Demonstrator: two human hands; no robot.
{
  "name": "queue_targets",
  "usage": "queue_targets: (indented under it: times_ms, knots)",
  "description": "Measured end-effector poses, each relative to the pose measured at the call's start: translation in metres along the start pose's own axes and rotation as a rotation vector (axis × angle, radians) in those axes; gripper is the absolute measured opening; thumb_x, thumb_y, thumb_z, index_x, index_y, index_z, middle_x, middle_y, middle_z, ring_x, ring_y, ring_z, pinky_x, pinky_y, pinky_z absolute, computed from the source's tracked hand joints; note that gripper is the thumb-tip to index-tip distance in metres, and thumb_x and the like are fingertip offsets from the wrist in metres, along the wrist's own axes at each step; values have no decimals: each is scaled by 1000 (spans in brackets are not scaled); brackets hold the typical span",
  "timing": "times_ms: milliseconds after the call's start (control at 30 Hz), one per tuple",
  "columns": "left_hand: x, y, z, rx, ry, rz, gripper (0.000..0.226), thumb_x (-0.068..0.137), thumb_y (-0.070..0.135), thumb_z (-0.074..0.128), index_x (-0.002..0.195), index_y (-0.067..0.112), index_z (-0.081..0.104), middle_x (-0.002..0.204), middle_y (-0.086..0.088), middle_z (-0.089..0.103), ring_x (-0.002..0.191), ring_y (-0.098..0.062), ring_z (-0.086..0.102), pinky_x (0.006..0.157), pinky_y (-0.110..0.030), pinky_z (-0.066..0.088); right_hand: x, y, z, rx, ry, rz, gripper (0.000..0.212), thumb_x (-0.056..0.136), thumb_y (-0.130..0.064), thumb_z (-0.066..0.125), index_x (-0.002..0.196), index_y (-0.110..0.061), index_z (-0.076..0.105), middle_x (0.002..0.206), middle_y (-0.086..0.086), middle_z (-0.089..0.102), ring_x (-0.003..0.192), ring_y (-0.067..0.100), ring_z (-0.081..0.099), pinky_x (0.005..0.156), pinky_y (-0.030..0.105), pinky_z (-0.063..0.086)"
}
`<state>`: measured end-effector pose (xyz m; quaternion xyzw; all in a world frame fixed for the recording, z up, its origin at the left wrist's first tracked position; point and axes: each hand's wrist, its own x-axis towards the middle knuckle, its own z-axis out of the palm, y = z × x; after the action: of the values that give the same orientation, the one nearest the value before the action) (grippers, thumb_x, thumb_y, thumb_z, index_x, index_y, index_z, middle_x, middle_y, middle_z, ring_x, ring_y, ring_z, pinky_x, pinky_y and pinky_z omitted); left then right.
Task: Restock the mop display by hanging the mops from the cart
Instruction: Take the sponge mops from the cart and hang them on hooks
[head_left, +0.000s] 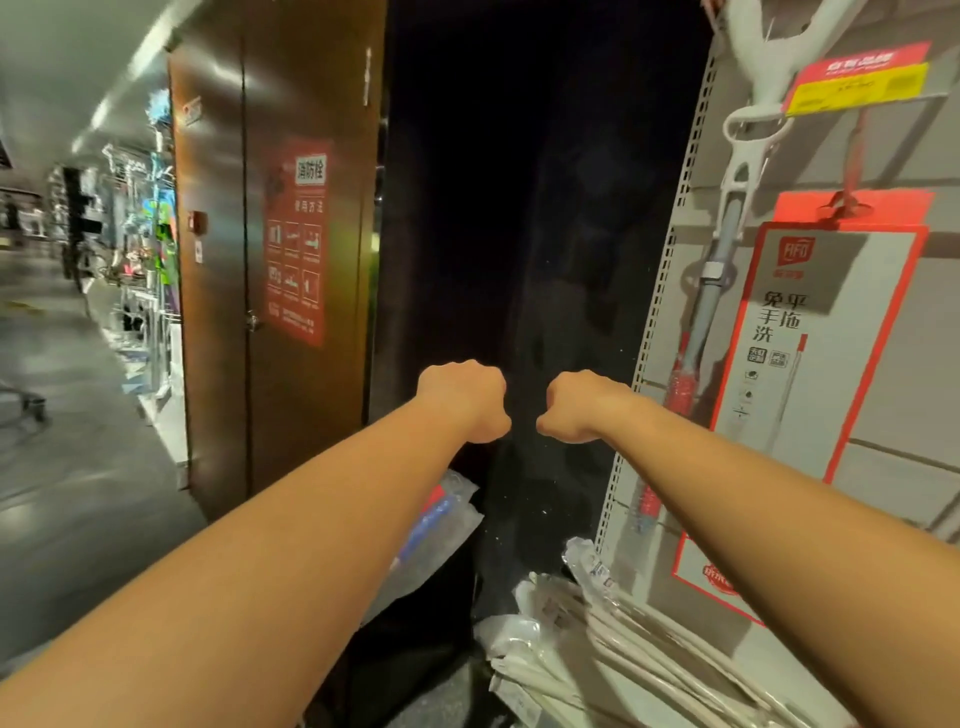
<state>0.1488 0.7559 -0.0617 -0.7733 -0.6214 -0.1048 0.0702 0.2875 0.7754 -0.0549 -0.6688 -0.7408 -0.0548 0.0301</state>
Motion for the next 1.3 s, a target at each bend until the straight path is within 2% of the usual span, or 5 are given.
queue_targets:
  times_ms: [467,633,800,1067,1300]
  knots:
    - [-152,-149,28,14,-114,-221,37,93,38,51,125,21,59,119,-3,63,105,-26,59,78,-36,47,-58,-166,55,42,-123,-188,13,88,-27,53,82,-15,56,78,2,52,75,22,55,62,32,42]
    - [-215,-192,39,36,-130,-293,25,94,32,49,111,19,63,97,-2,61,86,-23,55,68,-34,38,-92,-227,74,48,-182,-248,22,88,-24,49,68,-18,42,83,6,51,77,25,51,66,34,41]
    - [-265,-211,49,54,-136,-348,17,95,30,48,86,18,55,75,0,50,77,-22,51,65,-33,36,-126,-274,87,37,-179,-306,17,89,-28,51,79,-13,53,83,6,54,81,27,56,70,35,45]
    - [-305,-219,60,63,-134,-453,15,93,31,50,90,18,58,86,-2,56,78,-22,52,67,-33,38,-151,-304,103,16,-178,-362,20,88,-27,52,71,-20,44,74,1,49,80,23,54,68,33,44]
    - [-319,-216,65,92,-140,-621,23,93,33,53,106,17,64,94,-2,59,80,-22,49,69,-33,37,-142,-314,113,50,-211,-505,20,91,-30,52,103,-17,61,93,3,59,90,24,59,77,36,49]
